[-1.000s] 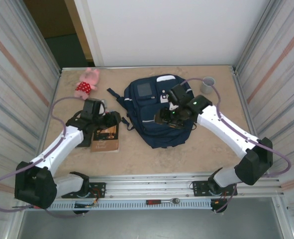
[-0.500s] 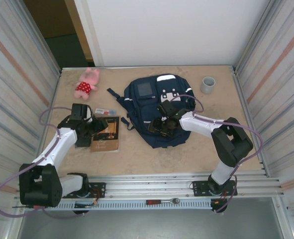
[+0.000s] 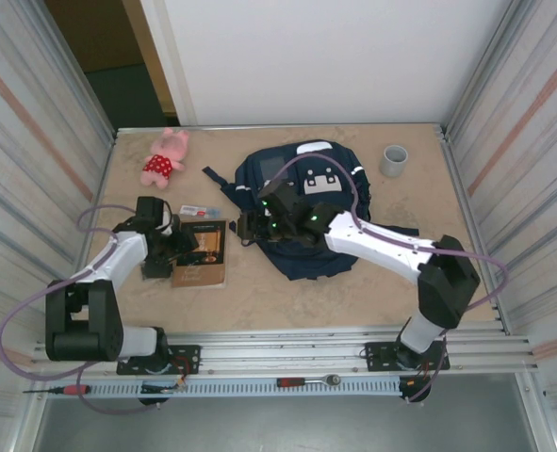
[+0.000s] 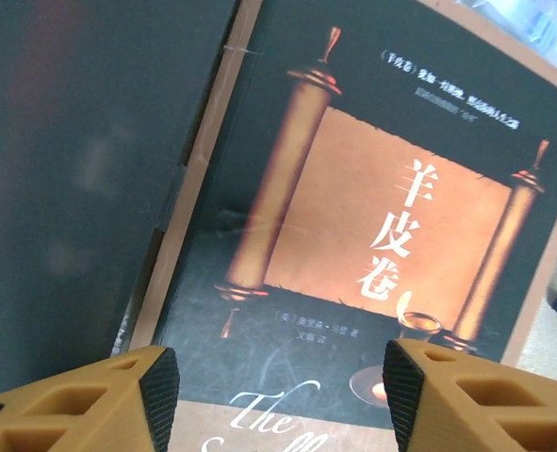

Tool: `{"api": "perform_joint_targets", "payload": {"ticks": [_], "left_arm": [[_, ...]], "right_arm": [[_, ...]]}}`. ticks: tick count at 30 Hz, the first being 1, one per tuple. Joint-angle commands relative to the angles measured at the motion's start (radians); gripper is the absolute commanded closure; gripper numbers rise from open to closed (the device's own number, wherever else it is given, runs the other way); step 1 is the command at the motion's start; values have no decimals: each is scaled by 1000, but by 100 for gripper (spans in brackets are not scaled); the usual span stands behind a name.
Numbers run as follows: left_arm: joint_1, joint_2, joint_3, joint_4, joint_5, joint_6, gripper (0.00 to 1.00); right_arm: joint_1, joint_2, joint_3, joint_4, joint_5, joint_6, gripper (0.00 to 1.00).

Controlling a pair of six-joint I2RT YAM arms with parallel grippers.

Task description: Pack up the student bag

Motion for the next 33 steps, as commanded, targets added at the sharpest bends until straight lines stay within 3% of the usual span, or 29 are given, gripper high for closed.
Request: {"api": "perform_joint_targets", "payload": {"ticks": [1,7,18,26,33], "left_arm": [[19,37,21,3,-52,41,38],[29,105,55,4,-96,64,37],[28,114,-4,58,89,34,39],[23,44,-41,75,216,-6,39],[27,-30,-61,25,83,-21,38]], "right_arm": [[16,112,78,-31,-72,-3,37],[42,240,171,-47,-142,-27,38],[44,399,287,-140,-184,-28,39],[1,391,263,-222,-158,-16,39],[11,456,289,-254,-208,-27,43]]}}
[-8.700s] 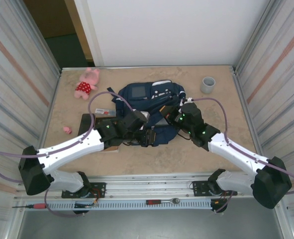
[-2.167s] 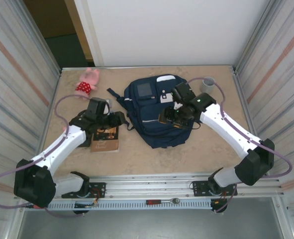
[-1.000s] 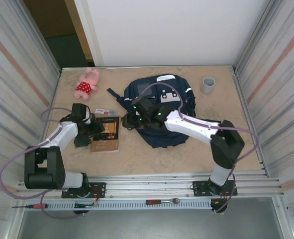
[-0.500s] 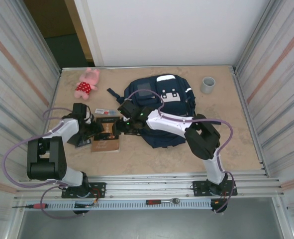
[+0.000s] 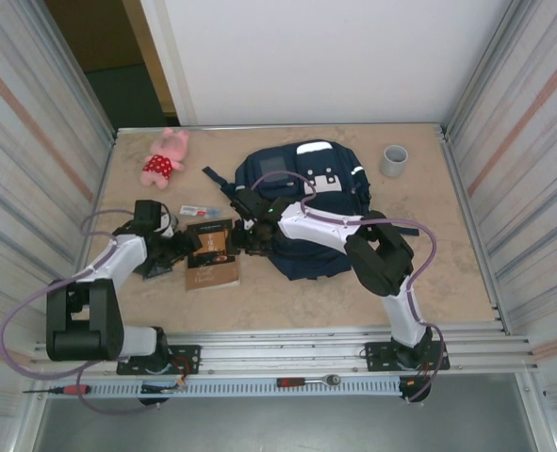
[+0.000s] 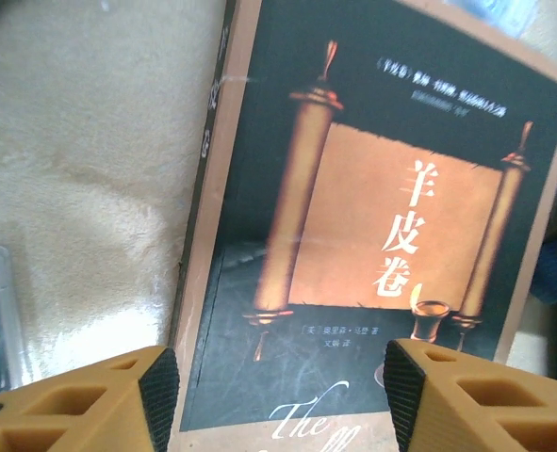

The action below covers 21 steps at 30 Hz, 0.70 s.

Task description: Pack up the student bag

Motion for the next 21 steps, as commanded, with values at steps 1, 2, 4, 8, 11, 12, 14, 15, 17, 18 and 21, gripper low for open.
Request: {"api": "perform_joint_targets", "payload": {"ticks": [1,2,4,8,11,12,14,15,17,18,21], "left_arm": [[6,-7,-18,-33,-47,-15,38],[5,4,-18,-34,-46,-13,38],[5,27,-19,-30,-36,-11,39],[6,57,-26,-17,-16,-11,40],[5,59,-32,-11,-10,-15,41],[5,60,-33,-11,-11,-15,41],[5,60,-32,-12,-13,-17,40],[5,59,-34,-11,-13,-18,40],[5,64,-37,-11,-18,-21,40],[6,68,-38,-9,-17,-21,40],[5,79,-48,3,1,-29,40]], "right_arm": [[13,61,36,-61,-43,-24,44],[15,75,45,-63,-55,-26,45],[16,97,64,-65,-77,-29,49],[14,137,81,-69,-65,-29,59],[2,171,83,-78,-64,-22,73],[-3,180,83,-83,-65,-20,76],[-12,194,80,-100,-53,-16,86],[-17,194,74,-104,-46,-14,91],[-27,192,51,-101,-45,-9,100],[-30,190,44,-100,-50,-8,100],[-43,185,10,-69,-75,11,100]]}}
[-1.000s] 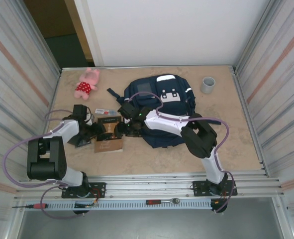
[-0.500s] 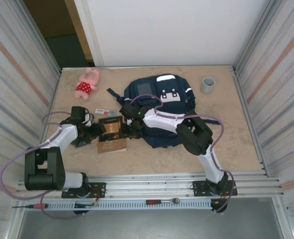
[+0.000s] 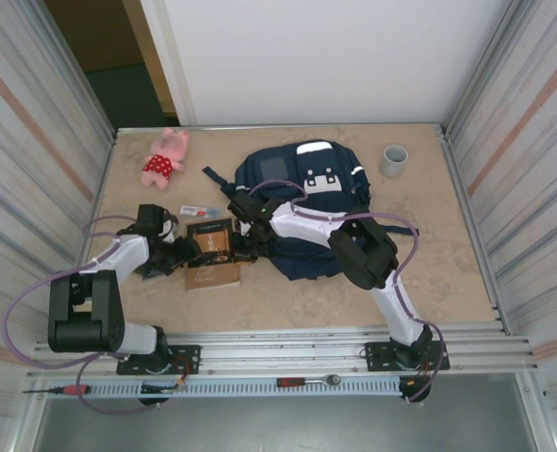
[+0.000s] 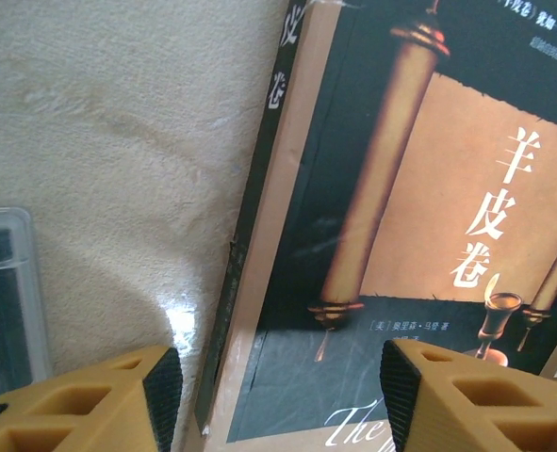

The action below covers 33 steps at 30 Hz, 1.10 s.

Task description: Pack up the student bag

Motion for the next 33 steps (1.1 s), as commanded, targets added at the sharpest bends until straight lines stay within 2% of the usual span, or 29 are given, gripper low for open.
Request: {"api": "perform_joint_targets", "payload": {"ticks": [1,4,9,13,17,22,27,30,33], "left_arm": [[3,19,-24,6,19,-22,40],[0,19,-44,42,72,-34,41],[-7,25,-53,106,255,-52,41],[-9,-47,-49,104,353,-87,43],[-9,-145,-32,89,398,-88,43],[-9,-158,-21,67,411,-63,44],[-11,-94,-40,66,360,-74,50],[-38,-72,-32,46,286,-71,59],[-85,-62,-13,42,221,-69,76]], "right_arm": [[-22,55,-72,-21,60,28,100],[-23,55,-75,-12,50,29,100],[-18,53,-78,10,24,30,100],[-20,39,-85,22,20,35,100],[-22,31,-86,25,22,36,100],[-23,29,-87,34,21,36,100],[-21,23,-92,48,17,38,100],[-21,15,-98,56,19,38,100],[-21,4,-109,84,4,46,100]]}}
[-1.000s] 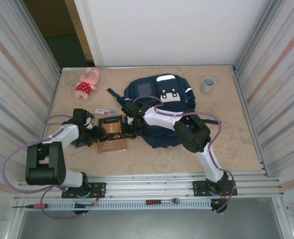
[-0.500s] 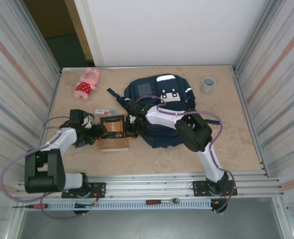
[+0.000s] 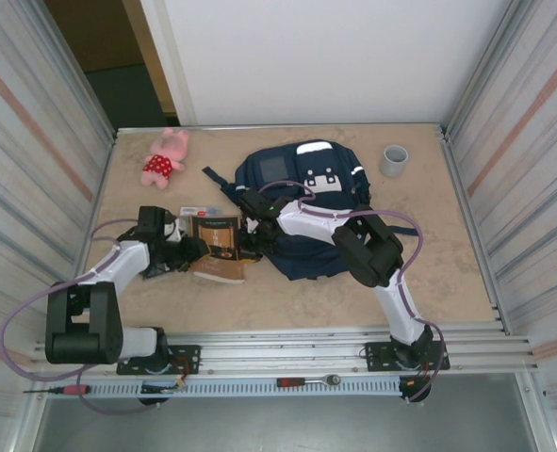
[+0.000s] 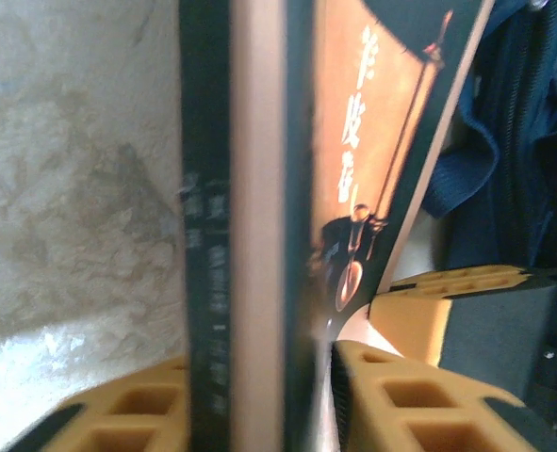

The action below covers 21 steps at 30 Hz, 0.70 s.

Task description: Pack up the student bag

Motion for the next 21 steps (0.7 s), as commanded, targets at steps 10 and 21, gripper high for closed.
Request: {"api": "perform_joint_targets", "payload": {"ticks": [10,21], "left_arm": [[-212,18,184,-213,-354,69,100],[-324,-292,302,-104,-188,229,100]], "right_arm": [[-12,-114,-123,105,61,58,95],[-87,-578,-293,202,225,-20,61]]}}
